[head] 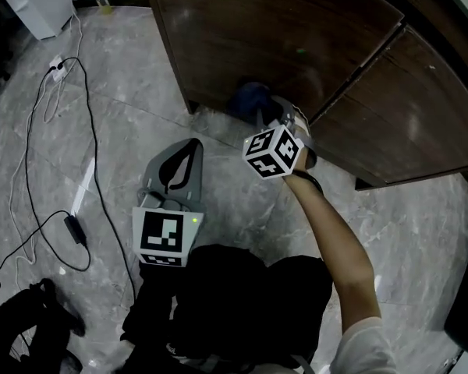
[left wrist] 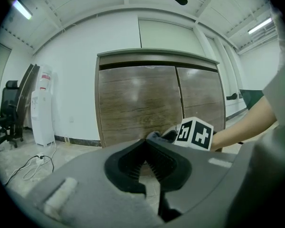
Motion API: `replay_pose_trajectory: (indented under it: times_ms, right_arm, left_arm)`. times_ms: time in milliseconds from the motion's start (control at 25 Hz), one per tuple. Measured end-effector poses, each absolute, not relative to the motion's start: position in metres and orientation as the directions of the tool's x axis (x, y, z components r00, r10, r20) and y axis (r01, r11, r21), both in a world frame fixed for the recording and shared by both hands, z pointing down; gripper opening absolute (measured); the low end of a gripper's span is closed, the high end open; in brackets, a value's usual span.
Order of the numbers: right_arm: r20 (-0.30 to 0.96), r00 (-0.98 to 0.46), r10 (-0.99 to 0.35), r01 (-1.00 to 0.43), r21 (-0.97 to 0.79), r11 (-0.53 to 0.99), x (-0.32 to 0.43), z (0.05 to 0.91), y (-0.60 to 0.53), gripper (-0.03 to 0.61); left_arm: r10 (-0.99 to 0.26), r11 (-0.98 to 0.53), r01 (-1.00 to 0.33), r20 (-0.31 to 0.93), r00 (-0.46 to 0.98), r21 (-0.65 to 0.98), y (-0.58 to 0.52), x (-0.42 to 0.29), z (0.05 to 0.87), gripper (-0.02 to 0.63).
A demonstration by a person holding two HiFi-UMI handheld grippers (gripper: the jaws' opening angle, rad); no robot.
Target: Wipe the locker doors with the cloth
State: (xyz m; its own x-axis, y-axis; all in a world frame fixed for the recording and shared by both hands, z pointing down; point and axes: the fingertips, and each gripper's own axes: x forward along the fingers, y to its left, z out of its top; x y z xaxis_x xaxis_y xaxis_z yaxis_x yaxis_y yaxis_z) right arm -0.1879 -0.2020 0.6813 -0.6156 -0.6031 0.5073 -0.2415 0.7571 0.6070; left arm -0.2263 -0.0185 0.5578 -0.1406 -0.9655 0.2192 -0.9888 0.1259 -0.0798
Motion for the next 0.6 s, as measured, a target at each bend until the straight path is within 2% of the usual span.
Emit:
replay_pose_trajectory:
  times_ms: [280, 600]
  right_arm:
    - [0.369, -0.703, -0.608, -0.309, 0.612, 0.728, -0.213, 0.565, -0.200, 0.075]
    - [0.213, -0.739, -0.640, -0.406, 0.617, 0.674, -0.225, 0.454, -0.201, 0.077]
  left_arm:
    - [-0.963, 0.178, -0.979, 0.186, -0.194, -0.100, -0.012, -0.244, 0.536, 0.003]
    - [-0.952, 0.239, -0.965, 0.172, -0.254, -0.103, 0.006, -0.269, 0.521, 0.003]
